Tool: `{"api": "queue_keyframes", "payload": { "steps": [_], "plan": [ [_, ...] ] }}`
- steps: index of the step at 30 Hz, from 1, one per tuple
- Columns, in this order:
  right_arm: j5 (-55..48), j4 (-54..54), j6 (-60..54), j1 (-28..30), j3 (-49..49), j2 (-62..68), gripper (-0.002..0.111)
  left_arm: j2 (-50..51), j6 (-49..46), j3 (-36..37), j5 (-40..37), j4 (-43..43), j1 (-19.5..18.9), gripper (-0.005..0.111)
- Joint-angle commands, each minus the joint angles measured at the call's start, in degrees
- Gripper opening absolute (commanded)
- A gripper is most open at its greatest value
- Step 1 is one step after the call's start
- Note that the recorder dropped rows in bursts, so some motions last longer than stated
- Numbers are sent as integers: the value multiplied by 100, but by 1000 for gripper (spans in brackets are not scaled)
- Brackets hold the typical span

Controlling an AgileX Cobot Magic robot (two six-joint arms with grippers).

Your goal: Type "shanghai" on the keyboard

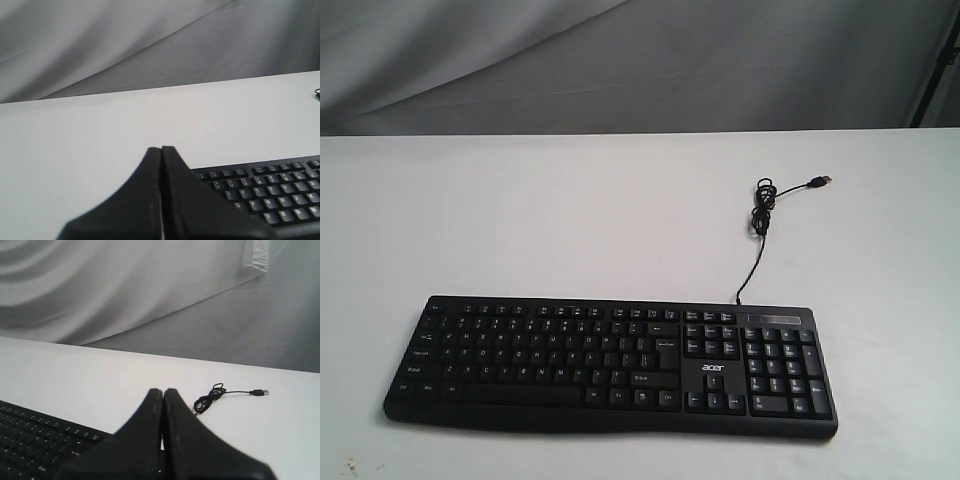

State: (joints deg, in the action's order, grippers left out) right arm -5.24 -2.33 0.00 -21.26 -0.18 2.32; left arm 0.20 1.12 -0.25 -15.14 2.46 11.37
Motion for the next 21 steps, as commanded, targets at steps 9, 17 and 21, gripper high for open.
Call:
{"api": "queue_keyframes", "payload": {
  "steps": [9, 17, 21],
  "plan": [
    [-783, 196, 0, 28, 18, -47, 0, -20, 16, 25, 28, 4, 23, 0],
    [-783, 196, 0, 28, 18, -47, 0, -20, 16, 25, 28, 4, 23, 0],
    [-783, 196, 0, 28, 18, -47, 0, -20, 16, 25, 28, 4, 23, 0]
  ]
}}
